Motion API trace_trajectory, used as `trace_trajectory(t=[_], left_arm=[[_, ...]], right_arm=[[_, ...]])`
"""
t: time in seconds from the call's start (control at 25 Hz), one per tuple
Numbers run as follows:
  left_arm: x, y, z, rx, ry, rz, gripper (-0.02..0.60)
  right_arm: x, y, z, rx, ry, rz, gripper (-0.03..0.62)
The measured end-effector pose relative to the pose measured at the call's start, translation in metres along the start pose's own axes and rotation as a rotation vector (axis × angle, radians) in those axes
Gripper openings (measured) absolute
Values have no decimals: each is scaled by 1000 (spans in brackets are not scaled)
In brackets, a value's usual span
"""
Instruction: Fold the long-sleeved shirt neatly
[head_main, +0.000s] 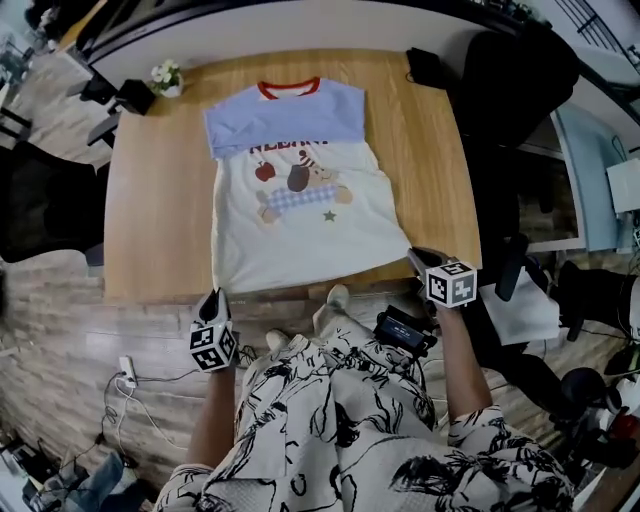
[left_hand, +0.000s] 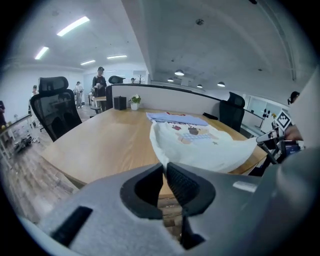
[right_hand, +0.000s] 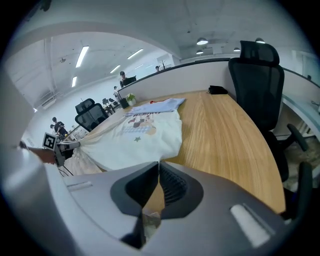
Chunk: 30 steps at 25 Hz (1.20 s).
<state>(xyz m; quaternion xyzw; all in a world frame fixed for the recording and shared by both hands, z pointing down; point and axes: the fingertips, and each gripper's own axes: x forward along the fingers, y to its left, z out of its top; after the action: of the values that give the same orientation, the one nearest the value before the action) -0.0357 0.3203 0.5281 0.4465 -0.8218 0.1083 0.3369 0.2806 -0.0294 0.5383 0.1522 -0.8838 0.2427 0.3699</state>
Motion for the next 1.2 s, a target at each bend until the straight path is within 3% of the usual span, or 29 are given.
trace_trajectory(t=[0.12,0.28,0.6,0.84,1.08,1.2], left_arm=[[-8,17,-2,-19,-10,-27,32],[-11,32,-10,-123,1,-87,32],[-5,39,-16,-101,2,-154,32],[-8,36,21,-103,-59,-243,31],[-16,30,107,-37,-184,-320,31],[-12,29,146,-50,-239,-357,31]], right_arm=[[-3,19,-15,6,0,-20,17],[-3,40,-40,-2,24,-55,17],[-3,46,-58,-3,18,-137,17],[-19,57,-14,29,-110,-141,17],[-46,63,69,69,-326,-114,17],[-50,67,110,76,-418,-75,17]])
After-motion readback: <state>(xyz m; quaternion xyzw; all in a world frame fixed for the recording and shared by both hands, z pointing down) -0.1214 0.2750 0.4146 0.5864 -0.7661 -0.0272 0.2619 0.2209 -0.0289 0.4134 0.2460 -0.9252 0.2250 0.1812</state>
